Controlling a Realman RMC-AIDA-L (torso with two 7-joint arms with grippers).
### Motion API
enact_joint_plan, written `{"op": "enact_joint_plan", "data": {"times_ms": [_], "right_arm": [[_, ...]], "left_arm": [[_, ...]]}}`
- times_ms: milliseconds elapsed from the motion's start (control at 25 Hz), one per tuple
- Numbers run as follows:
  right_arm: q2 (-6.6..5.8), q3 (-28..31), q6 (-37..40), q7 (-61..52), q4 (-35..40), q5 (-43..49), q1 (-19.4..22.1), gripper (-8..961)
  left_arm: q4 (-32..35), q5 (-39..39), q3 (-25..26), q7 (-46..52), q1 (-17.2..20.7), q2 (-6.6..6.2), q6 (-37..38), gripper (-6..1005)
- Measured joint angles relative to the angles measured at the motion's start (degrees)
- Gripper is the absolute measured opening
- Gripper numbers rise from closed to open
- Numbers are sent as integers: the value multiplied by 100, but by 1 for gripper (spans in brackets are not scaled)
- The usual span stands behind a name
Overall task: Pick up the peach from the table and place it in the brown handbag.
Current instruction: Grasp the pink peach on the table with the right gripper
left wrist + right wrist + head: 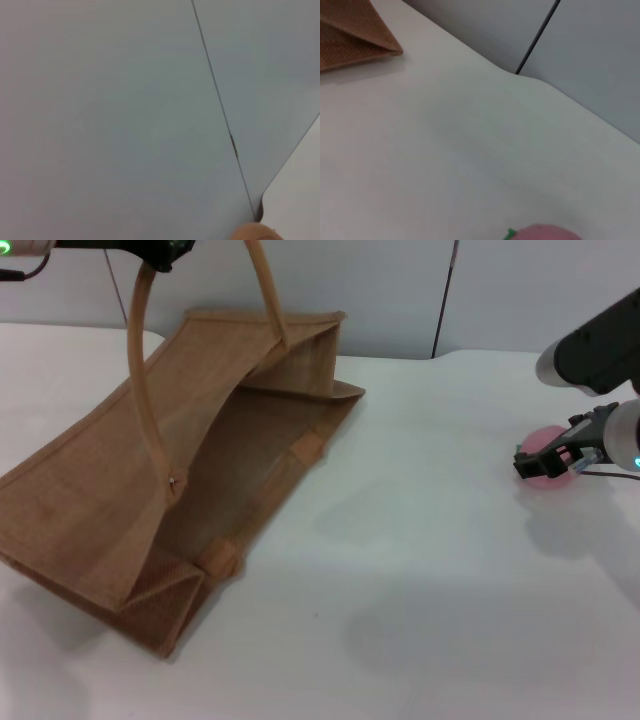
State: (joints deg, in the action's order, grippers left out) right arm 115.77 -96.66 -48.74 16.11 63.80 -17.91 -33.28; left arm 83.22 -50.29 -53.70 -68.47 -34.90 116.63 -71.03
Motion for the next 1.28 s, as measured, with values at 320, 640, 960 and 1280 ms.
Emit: {"op": "enact_joint_plan", "data": {"times_ms": [320,640,960,1280], "right_arm": [[7,-2,24,2,-42,-2,4,872],[1,23,17,-29,-487,-1,-163,858],[-2,25,-9,-34,-575,-1,-235,844],[-2,67,-31,-40,-510,-2,-243,830]], "left_arm": [[0,2,0,-1,-16,0,-14,123],[1,2,0,10,-17,-8,-18,124],[2,64,0,25,-25,-6,-25,124],[2,64,0,27,-26,-6,-25,124]]}}
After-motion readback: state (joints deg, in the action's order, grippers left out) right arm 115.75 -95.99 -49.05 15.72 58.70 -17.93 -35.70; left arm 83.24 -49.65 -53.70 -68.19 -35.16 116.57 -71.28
